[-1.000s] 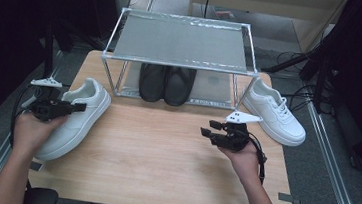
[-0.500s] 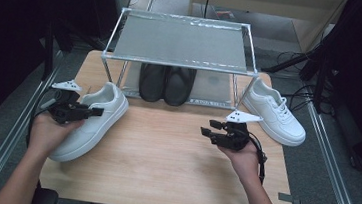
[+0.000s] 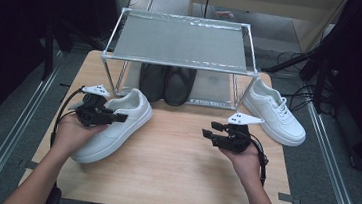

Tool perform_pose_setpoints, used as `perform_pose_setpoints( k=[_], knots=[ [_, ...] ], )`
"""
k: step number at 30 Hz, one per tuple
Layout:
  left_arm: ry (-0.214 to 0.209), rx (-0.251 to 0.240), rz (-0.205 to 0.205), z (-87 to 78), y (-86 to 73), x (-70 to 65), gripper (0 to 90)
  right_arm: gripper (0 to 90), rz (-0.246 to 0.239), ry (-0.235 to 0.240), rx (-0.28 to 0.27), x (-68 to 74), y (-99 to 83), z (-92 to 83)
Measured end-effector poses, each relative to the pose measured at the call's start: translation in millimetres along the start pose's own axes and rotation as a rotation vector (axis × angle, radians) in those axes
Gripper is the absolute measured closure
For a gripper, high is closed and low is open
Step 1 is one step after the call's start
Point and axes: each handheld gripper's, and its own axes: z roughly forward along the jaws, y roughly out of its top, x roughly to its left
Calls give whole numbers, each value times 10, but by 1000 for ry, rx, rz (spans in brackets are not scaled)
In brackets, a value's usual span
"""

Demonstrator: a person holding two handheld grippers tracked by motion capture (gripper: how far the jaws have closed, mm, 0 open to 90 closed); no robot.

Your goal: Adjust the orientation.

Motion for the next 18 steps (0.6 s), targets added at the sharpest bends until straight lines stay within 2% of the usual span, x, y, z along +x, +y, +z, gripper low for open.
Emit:
perform_pose_setpoints(
  k=[6,10,18],
  knots=[
    [-54,23,33,180,82,-135,826,511,12,-19,-8,-12,-40,-73],
    [-74,42,73,303,145,-238,826,510,15,-30,-6,-14,-74,-108],
    [-128,66,110,535,264,-380,825,508,28,-48,-3,-1,-130,-171]
  ],
)
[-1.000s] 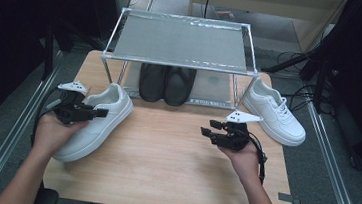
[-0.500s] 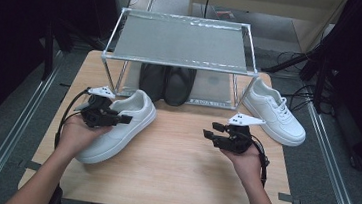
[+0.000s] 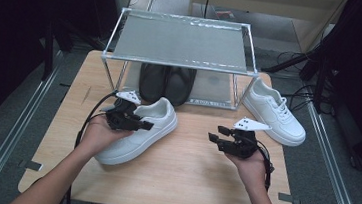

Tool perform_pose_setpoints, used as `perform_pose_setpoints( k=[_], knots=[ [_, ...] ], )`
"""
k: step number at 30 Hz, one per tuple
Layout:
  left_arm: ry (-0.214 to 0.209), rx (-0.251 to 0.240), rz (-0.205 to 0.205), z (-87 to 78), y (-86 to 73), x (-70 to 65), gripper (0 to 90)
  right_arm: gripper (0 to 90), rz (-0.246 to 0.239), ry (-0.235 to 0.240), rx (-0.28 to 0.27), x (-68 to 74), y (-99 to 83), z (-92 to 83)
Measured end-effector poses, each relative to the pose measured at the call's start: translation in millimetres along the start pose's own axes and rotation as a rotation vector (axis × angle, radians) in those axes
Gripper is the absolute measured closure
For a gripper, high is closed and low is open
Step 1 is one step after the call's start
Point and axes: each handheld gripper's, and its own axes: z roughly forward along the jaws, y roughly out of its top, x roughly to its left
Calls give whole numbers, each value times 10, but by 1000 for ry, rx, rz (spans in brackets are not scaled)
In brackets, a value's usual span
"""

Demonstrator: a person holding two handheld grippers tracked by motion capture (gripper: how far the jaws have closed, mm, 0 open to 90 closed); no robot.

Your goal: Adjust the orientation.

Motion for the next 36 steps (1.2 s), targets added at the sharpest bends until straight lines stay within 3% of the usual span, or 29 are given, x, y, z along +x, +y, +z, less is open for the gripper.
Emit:
perform_pose_setpoints(
  k=[13,19,26,32,36],
  knots=[
    [-74,20,70,450,288,-260,824,507,6,-15,-3,24,-47,-45],
    [-97,38,94,657,330,-412,822,506,3,-14,-3,31,-47,-34],
    [-78,50,109,895,328,-486,816,506,2,-11,1,42,-43,-7],
    [-91,42,92,914,322,-461,792,507,5,-2,4,45,-36,45],
    [-104,16,78,820,336,-451,678,510,0,3,12,61,-24,94]
  ],
)
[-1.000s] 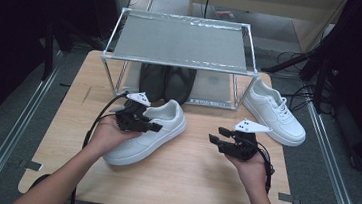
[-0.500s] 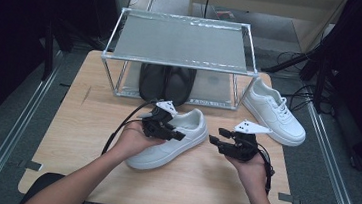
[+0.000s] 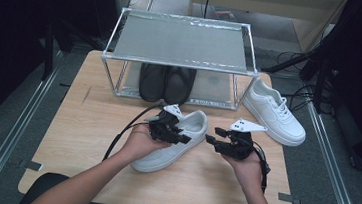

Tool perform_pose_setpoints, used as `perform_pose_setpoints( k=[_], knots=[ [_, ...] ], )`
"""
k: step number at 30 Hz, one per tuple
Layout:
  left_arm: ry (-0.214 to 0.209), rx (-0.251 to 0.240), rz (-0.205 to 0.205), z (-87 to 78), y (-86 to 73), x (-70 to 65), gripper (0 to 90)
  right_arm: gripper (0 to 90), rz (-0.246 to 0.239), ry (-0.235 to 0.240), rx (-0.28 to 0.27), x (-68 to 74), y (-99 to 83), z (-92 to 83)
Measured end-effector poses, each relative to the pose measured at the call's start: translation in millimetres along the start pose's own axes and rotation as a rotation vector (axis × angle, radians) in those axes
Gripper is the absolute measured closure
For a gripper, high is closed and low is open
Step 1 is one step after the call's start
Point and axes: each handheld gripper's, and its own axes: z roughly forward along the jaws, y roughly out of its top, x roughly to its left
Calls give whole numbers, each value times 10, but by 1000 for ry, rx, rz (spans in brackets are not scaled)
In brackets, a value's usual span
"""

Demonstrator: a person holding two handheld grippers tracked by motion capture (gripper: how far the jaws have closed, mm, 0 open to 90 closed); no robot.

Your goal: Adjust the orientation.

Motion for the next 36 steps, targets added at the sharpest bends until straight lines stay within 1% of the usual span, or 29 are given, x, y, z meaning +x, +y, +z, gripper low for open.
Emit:
perform_pose_setpoints(
  k=[1,4,5,6,8,9,11,12,13,15,16,17,18,19,20,21,23,24,26,27,28,30,34,36],
  knots=[
    [4,-17,-5,-48,1,-5,654,511,-4,-1,-1,7,5,6],
    [8,-25,-8,-145,-17,-18,628,532,-1,0,-5,13,28,8],
    [11,-23,-7,-188,-33,-24,627,561,-1,0,-6,11,38,6],
    [17,-27,-6,-212,-44,-32,627,582,6,10,-11,12,51,3],
    [28,-32,1,-281,-72,-53,639,653,9,16,-14,16,74,-3],
    [31,-35,8,-321,-90,-64,643,669,10,22,-18,23,85,-5],
    [26,-46,-6,-397,-123,-83,669,733,3,26,-24,40,108,-1],
    [17,-49,-17,-442,-142,-90,691,760,-4,31,-25,47,119,5],
    [16,-52,-21,-465,-156,-95,705,808,-4,36,-21,61,135,15],
    [6,-41,-25,-503,-202,-100,767,852,-14,46,-14,80,166,43],
    [-5,-29,-28,-509,-229,-98,803,878,-19,53,-11,85,180,56],
    [-26,-15,-36,-509,-257,-93,856,888,-22,63,-8,94,199,80],
    [-24,-12,-40,-508,-288,-96,897,900,-24,70,0,106,220,102],
    [-34,0,-42,-507,-316,-96,900,900,-32,75,4,117,237,127],
    [-30,7,-43,-496,-341,-107,900,900,-33,78,10,130,254,147],
    [-21,14,-38,-491,-367,-116,900,900,-34,82,13,140,272,170],
    [-15,18,-43,-472,-413,-137,900,900,-39,90,16,155,304,209],
    [-6,24,-36,-458,-429,-143,900,900,-40,93,17,162,318,231],
    [16,37,-37,-424,-452,-140,900,900,-47,98,26,176,337,280],
    [14,44,-38,-407,-464,-125,900,900,-51,99,32,183,341,308],
    [15,41,-49,-389,-478,-112,900,900,-55,103,38,191,340,335],
    [8,32,-59,-388,-490,-90,900,900,-65,104,55,210,333,382],
    [19,34,-34,-386,-495,-100,900,900,-63,112,60,199,339,392],
    [14,38,-31,-386,-492,-92,900,900,-63,113,62,201,338,393]
  ],
)
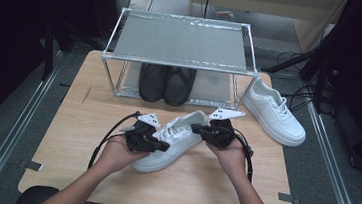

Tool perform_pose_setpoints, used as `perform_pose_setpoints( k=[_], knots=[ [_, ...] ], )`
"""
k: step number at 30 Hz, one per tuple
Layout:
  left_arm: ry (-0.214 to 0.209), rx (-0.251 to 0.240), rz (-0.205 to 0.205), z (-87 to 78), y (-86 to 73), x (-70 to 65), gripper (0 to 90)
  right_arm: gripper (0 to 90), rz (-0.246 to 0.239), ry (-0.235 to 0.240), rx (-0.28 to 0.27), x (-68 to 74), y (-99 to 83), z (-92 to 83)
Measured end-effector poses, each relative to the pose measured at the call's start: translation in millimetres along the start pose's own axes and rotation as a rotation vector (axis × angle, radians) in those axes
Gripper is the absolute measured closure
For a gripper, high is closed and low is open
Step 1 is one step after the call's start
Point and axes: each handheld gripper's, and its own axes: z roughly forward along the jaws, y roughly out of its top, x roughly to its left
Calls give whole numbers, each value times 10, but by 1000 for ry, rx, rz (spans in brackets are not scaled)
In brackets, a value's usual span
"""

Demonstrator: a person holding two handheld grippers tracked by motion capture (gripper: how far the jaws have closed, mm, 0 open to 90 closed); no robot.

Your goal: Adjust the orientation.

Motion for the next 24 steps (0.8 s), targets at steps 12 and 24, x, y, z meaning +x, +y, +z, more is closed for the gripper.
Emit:
perform_pose_setpoints(
  k=[12,24],
  knots=[
    [-23,3,-21,-28,-6,98,900,900,-4,5,10,47,-24,-34],
    [5,-12,-41,-85,-9,243,900,900,-20,17,25,161,-68,-72]
  ],
)
